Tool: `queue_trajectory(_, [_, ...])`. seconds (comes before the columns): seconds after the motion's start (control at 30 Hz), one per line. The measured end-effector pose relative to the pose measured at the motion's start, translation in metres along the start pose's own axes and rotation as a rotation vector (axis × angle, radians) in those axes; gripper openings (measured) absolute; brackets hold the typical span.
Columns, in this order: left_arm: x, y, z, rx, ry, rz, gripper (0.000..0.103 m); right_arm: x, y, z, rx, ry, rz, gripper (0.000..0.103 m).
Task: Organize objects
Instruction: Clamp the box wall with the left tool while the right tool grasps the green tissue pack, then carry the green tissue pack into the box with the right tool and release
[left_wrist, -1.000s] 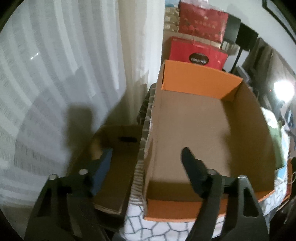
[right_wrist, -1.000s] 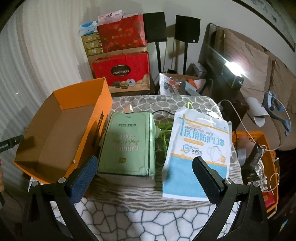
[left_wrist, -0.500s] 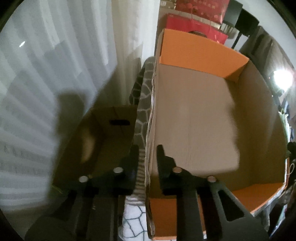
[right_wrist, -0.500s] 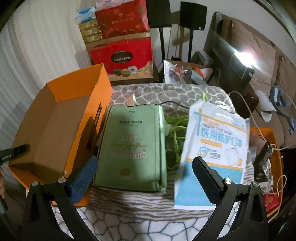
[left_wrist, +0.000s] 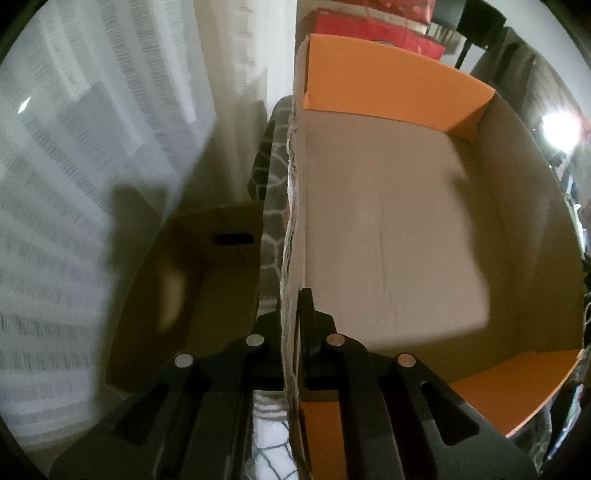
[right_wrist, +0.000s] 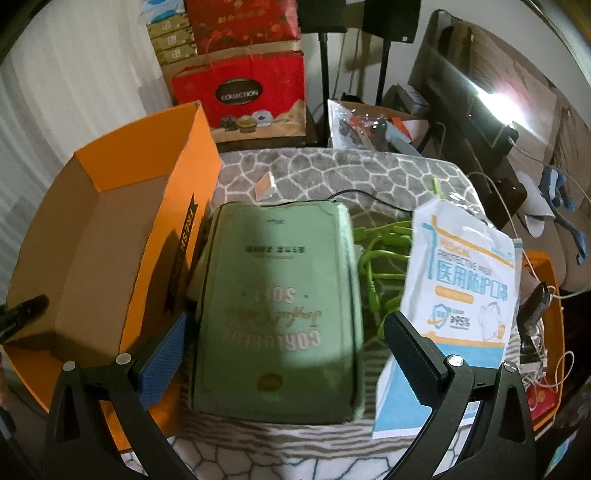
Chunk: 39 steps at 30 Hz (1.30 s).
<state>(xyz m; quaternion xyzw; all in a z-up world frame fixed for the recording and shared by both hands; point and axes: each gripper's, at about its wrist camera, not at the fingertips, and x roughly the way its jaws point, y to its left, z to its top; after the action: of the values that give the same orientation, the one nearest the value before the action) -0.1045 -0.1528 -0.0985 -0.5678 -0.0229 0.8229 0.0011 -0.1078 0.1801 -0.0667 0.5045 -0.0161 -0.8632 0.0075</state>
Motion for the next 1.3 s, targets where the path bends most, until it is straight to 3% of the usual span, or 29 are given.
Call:
queue_trajectory(0.1, [0.001,0.000,0.002,0.005,0.006,-0.004,0.004,0.012,0.004,0.000,-0.012,0.035,0.009,0.102])
queue_trajectory(0.23, [0.006,0.005,0.004,-0.004,0.010,-0.024,0.003,0.014,0.001,0.000,0.011,0.039,0.027,0.091])
queue_trajectory(0.47, [0.009,0.003,0.005,-0.003,0.010,-0.030,0.003,0.008,0.000,0.002,-0.004,0.037,0.051,0.087])
queue_trajectory(0.73, [0.009,-0.002,0.004,0.015,0.005,-0.037,0.002,-0.043,0.005,0.014,-0.019,-0.053,0.069,0.087])
queue_trajectory(0.97, [0.009,-0.002,0.003,0.027,0.002,-0.050,0.003,-0.095,0.032,0.036,-0.091,-0.139,0.084,0.087])
queue_trajectory(1.1, [0.010,-0.003,0.004,0.026,0.003,-0.047,0.003,-0.097,0.052,0.053,-0.105,-0.122,0.122,0.087])
queue_trajectory(1.3, [0.012,0.000,0.005,0.016,0.004,-0.057,0.002,-0.069,0.085,0.074,-0.083,-0.052,0.198,0.087])
